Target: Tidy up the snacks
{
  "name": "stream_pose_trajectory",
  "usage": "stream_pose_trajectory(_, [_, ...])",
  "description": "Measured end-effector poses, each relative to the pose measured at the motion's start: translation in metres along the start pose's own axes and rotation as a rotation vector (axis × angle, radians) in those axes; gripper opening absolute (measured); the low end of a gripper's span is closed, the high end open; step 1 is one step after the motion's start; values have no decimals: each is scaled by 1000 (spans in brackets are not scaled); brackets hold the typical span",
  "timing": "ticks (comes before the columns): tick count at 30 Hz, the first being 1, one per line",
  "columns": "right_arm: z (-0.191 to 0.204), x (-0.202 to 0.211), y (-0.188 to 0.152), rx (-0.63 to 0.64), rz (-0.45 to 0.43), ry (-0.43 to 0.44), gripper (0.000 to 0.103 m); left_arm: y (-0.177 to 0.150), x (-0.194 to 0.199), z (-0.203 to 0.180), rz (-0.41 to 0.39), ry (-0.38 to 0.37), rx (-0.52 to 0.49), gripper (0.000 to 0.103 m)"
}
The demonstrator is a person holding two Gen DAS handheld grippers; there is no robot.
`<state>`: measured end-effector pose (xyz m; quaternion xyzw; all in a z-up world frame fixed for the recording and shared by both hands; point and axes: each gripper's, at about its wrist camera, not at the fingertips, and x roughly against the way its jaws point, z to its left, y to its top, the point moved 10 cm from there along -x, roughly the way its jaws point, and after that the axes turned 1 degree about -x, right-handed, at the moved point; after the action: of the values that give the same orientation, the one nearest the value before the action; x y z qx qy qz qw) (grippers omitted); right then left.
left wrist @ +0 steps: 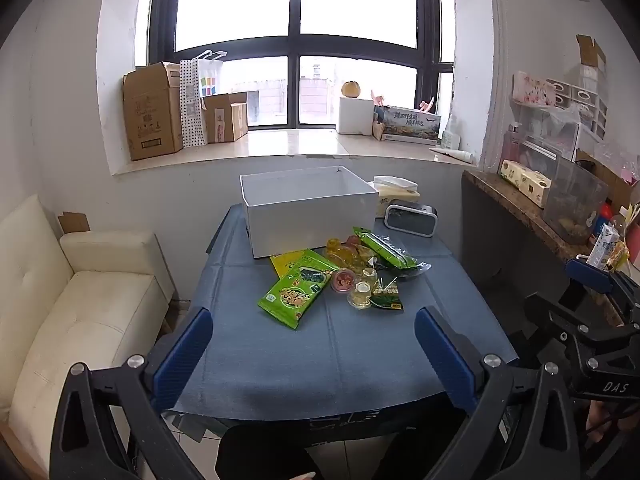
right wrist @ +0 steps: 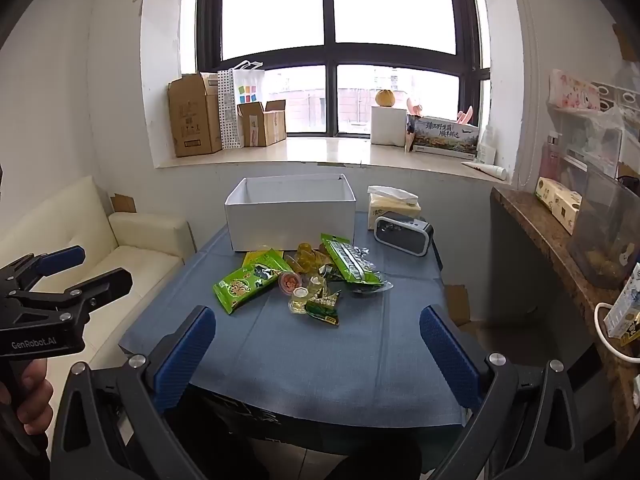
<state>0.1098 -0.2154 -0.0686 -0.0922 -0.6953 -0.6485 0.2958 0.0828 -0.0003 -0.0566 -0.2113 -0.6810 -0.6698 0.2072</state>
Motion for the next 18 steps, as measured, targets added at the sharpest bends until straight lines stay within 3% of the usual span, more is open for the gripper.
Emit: stream_pose_trajectory(18, [0,2,1,7,-10,4,103,-2,-1,0,-7,1,-3,103])
